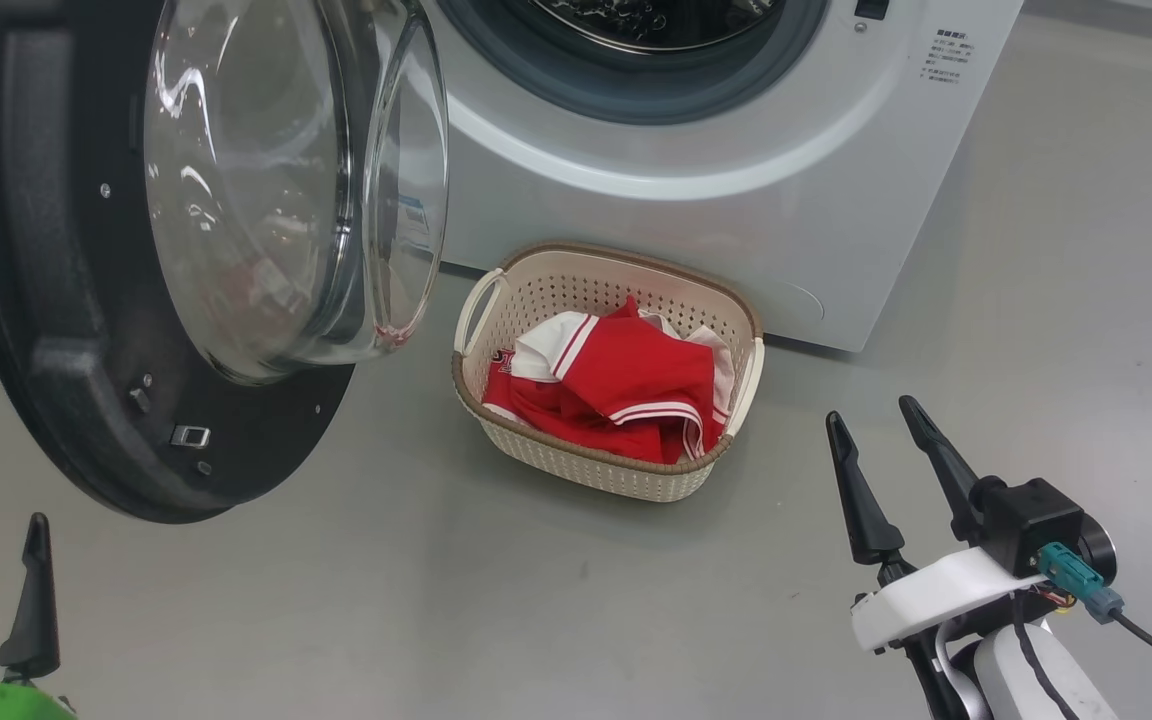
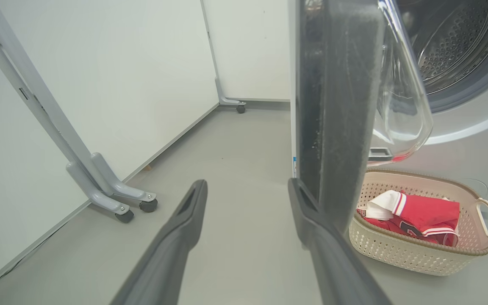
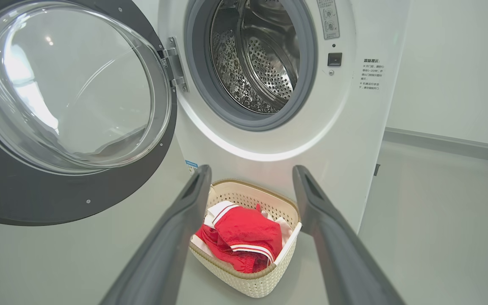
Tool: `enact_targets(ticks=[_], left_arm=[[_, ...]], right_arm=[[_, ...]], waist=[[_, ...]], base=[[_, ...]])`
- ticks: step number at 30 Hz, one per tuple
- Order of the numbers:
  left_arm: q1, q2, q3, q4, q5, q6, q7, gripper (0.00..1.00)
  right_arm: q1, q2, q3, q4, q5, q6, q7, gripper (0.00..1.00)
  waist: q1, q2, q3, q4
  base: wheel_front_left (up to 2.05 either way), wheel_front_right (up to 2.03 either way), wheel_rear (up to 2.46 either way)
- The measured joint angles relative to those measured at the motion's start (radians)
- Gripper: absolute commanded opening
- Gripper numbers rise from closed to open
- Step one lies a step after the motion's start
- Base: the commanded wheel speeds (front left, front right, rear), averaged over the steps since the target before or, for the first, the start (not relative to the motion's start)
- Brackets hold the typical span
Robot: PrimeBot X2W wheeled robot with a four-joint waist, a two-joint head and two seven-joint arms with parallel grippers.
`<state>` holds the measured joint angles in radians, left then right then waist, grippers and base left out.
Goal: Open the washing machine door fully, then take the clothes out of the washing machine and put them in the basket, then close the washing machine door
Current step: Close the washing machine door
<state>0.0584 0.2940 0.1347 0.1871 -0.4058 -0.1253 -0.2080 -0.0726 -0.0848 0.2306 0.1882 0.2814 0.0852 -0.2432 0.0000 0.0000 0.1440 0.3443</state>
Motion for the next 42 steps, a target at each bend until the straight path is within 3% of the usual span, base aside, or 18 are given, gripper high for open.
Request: enact_targets(ticks=[26, 27, 28, 29, 30, 31, 36, 42], left_arm=[[-0.019, -0.016, -0.004, 0.063, 0.040, 0.000, -0.041, 1.00], [-0.019, -0.016, -0.004, 0.063, 0.040, 0.000, -0.041, 0.89], [-0.019, -0.017, -0.004, 0.063, 0.040, 0.000, -0.041, 0.66], [-0.019, -0.017, -0.003, 0.063, 0.040, 0.000, -0.041, 0.40], [-0.020, -0.017, -0.003, 0.064, 0.040, 0.000, -0.041, 0.07], [-0.021, -0.018, -0.003, 0.064, 0.040, 0.000, -0.041, 0.00], [-0.040, -0.030, -0.004, 0.058, 0.015, 0.000, -0.041, 0.00], [-0.050, -0.003, -0.008, 0.036, 0.010, 0.000, -0.043, 0.00]], right_arm=[[0.000, 0.001, -0.001, -0.001, 0.000, 0.000, 0.000, 1.00], [0.000, 0.001, -0.001, -0.001, 0.000, 0.000, 0.000, 1.00], [0.000, 0.001, -0.002, -0.001, 0.000, 0.000, 0.000, 1.00], [0.000, 0.001, -0.002, -0.001, 0.000, 0.000, 0.000, 1.00], [0.000, 0.001, -0.002, -0.001, 0.000, 0.000, 0.000, 1.00], [0.000, 0.001, -0.002, -0.001, 0.000, 0.000, -0.001, 1.00], [0.000, 0.001, -0.002, 0.000, 0.000, 0.000, -0.001, 1.00], [0.000, 0.002, -0.002, 0.000, 0.000, 0.000, -0.001, 1.00]], waist=[[0.0000, 0.0000, 0.002, 0.004], [0.0000, 0.0000, 0.001, 0.004], [0.0000, 0.0000, 0.001, 0.004], [0.0000, 0.0000, 0.001, 0.004], [0.0000, 0.0000, 0.001, 0.004], [0.0000, 0.0000, 0.001, 0.004], [0.0000, 0.0000, 0.002, 0.003], [0.0000, 0.0000, 0.004, 0.002]], base=[[0.00, 0.00, 0.00], [0.00, 0.00, 0.00], [0.00, 0.00, 0.00], [0.00, 0.00, 0.00], [0.00, 0.00, 0.00], [0.00, 0.00, 0.00], [0.00, 0.00, 0.00], [0.00, 0.00, 0.00]])
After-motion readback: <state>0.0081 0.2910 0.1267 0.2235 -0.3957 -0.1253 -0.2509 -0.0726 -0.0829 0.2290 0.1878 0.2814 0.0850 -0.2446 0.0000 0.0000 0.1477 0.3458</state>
